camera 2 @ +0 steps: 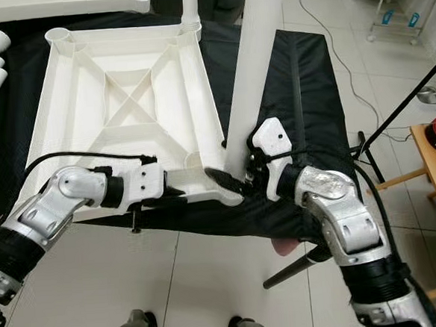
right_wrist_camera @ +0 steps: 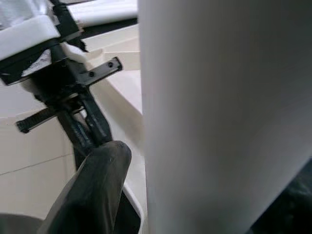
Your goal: Building children table
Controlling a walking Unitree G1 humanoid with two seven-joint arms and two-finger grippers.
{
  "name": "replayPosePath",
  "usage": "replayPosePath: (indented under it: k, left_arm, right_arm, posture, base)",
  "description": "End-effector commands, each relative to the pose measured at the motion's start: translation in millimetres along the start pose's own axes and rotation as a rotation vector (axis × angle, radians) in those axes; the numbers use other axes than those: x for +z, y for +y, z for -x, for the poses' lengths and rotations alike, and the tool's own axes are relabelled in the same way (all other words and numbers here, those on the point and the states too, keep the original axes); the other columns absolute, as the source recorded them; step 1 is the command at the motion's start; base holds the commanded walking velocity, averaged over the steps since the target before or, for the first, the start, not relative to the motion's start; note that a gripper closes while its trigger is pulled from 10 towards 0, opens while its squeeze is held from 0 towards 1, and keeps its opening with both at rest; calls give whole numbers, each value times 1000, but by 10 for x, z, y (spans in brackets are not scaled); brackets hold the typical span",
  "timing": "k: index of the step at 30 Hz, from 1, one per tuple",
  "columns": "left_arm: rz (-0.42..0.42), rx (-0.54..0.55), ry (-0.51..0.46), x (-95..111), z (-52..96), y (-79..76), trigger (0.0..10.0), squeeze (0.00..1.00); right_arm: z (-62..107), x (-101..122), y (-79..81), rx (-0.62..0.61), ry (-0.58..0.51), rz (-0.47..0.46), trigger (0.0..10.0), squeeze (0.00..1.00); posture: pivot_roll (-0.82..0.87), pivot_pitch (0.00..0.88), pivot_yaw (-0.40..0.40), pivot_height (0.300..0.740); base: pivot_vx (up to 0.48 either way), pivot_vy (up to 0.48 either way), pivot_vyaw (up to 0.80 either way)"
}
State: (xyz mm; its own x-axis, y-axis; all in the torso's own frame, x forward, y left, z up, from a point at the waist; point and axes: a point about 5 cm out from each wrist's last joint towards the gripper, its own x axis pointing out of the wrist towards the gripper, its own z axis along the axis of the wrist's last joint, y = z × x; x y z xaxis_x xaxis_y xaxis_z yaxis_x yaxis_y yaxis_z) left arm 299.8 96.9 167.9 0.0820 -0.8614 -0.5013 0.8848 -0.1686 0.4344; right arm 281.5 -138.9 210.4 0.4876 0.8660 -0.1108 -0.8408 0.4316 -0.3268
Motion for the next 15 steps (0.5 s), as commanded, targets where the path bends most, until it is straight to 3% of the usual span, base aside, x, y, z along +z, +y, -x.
replayPosePath:
  k: [1, 2, 3, 7, 10, 12, 15]
  left_arm:
    - [-106, -436, -87, 187, -228, -344, 10000, 0]
    - [-105, -432, -90, 197, -224, -346, 10000, 0]
    - [-104, -423, -92, 207, -227, -337, 10000, 0]
    - [-104, -398, -96, 227, -240, -295, 10000, 0]
    - [-109, -366, -105, 261, -271, -227, 10000, 0]
    - [-110, -358, -107, 270, -279, -211, 10000, 0]
    - [-119, -320, -126, 338, -339, -113, 10000, 0]
  right_arm:
    - [-158, -79, 162, 123, 17, -38, 10000, 0]
    - [-179, -89, 178, 138, 15, -51, 10000, 0]
    - [-228, -112, 197, 128, 12, -66, 0, 0]
    - [-353, -216, 180, 21, 39, -87, 0, 0]
    - [-436, -393, 46, -253, 131, -106, 0, 0]
    - [-442, -430, 9, -320, 152, -115, 0, 0]
    - [-372, -601, -114, -673, 248, -174, 0, 0]
  posture:
    - [182, 175, -66, 740]
    - [182, 175, -66, 740]
    - [186, 173, -69, 740]
    - [186, 173, -69, 740]
    - [184, 171, -72, 740]
    - [184, 171, -72, 740]
    - [177, 168, -74, 740]
  base:
    - [0, 0, 0]
    - [0, 0, 0]
    - [0, 0, 0]
    - [0, 0, 0]
    - [0, 0, 0]
    - [0, 0, 0]
    - [0, 0, 0]
